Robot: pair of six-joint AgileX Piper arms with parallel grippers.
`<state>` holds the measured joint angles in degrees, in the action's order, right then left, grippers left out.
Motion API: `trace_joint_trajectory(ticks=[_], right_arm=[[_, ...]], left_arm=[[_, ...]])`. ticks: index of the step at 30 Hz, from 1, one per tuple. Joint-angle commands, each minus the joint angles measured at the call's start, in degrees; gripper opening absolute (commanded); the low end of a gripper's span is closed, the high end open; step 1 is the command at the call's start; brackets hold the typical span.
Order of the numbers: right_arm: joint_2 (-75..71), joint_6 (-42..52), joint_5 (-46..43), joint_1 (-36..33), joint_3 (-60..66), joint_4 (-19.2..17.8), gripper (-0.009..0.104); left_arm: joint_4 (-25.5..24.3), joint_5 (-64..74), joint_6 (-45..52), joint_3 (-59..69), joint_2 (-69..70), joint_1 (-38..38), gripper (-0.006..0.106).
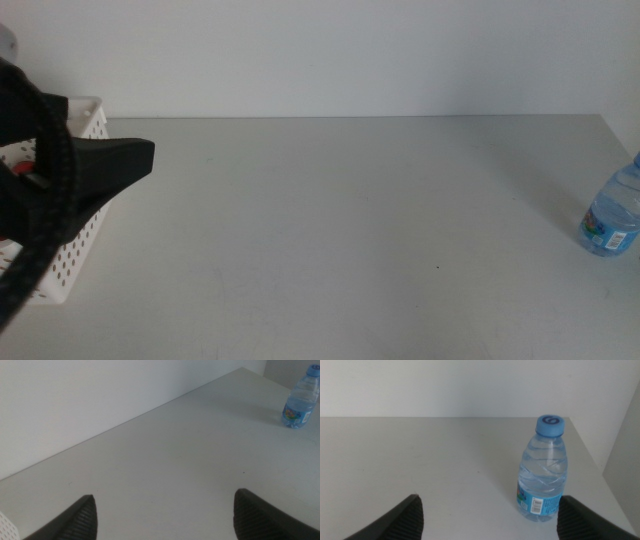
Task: Use arms to grab the bottles and put them into the dustbin to the left of the table.
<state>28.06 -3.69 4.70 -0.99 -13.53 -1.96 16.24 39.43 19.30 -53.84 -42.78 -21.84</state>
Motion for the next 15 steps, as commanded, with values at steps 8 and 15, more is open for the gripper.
trace_joint_trajectory(ticks=[8, 15], right_arm=[[3.11, -1.66, -21.22, 0.72, 8.25, 2.27, 0.094], [17.70, -1.06, -30.83, 2.43, 10.10, 5.34, 0.094]], left_arm=[[0.97, -3.68, -0.55, -1.48, 0.27, -0.39, 0.093], [0.88, -3.68, -0.55, -1.48, 0.27, -0.39, 0.093]])
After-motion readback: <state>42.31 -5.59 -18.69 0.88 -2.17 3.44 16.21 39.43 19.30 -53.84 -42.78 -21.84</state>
